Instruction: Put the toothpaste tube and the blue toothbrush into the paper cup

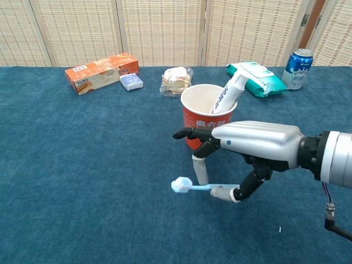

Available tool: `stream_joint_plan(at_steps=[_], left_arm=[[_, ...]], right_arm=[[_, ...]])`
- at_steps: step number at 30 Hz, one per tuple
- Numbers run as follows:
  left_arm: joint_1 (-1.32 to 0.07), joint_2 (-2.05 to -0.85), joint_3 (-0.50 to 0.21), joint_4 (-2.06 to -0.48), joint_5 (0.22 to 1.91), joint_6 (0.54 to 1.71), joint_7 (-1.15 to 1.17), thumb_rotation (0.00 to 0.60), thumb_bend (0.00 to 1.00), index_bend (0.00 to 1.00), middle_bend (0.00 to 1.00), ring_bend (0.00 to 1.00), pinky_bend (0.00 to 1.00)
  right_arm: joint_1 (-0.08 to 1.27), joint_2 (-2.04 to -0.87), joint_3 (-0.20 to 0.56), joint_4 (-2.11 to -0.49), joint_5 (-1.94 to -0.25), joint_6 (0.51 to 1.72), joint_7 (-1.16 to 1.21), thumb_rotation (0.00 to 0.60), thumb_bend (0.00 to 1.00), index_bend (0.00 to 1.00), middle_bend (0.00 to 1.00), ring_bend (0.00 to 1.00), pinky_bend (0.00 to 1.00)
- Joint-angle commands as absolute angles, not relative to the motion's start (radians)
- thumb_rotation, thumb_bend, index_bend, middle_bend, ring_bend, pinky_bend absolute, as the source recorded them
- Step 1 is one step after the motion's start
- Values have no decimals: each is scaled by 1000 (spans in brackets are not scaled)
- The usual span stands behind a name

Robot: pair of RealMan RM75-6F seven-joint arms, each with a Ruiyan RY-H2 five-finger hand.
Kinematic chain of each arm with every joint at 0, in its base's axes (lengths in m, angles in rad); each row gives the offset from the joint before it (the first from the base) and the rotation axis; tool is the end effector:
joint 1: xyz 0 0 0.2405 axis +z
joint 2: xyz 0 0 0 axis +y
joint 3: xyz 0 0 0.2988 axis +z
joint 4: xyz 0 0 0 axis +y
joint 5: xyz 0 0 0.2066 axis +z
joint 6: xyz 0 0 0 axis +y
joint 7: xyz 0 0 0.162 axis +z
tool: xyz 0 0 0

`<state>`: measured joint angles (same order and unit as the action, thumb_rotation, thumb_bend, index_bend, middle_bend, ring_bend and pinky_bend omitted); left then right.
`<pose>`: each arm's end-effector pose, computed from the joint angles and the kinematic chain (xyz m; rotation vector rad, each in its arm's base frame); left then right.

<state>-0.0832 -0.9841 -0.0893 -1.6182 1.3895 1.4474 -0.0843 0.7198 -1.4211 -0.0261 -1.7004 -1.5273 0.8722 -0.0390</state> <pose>-0.3656 0.2089 0.2389 -1.2852 -0.9040 -0.8383 -0.1549 -0.2899 -0.0286 2.3290 -1.0531 1.0162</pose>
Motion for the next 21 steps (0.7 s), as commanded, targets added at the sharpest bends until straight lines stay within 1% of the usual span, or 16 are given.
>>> stream_joint_plan(at_steps=[1, 9, 21], left_arm=[[-83, -984, -89, -1618, 1389, 1448, -84, 600, 523, 317, 155, 77, 164], [-83, -984, -90, -1618, 1389, 1447, -85, 600, 523, 317, 155, 77, 164], [-83, -982, -90, -1619, 1387, 1445, -86, 600, 523, 317, 155, 77, 164]], right_arm=[[721, -1410, -20, -1714, -1537, 880, -8, 600, 309, 601, 32, 0, 119], [737, -1383, 11, -1744, -1554, 893, 107, 600, 309, 601, 35, 0, 119], [788, -1366, 88, -1772, -1595, 926, 299, 600, 309, 601, 42, 0, 119]])
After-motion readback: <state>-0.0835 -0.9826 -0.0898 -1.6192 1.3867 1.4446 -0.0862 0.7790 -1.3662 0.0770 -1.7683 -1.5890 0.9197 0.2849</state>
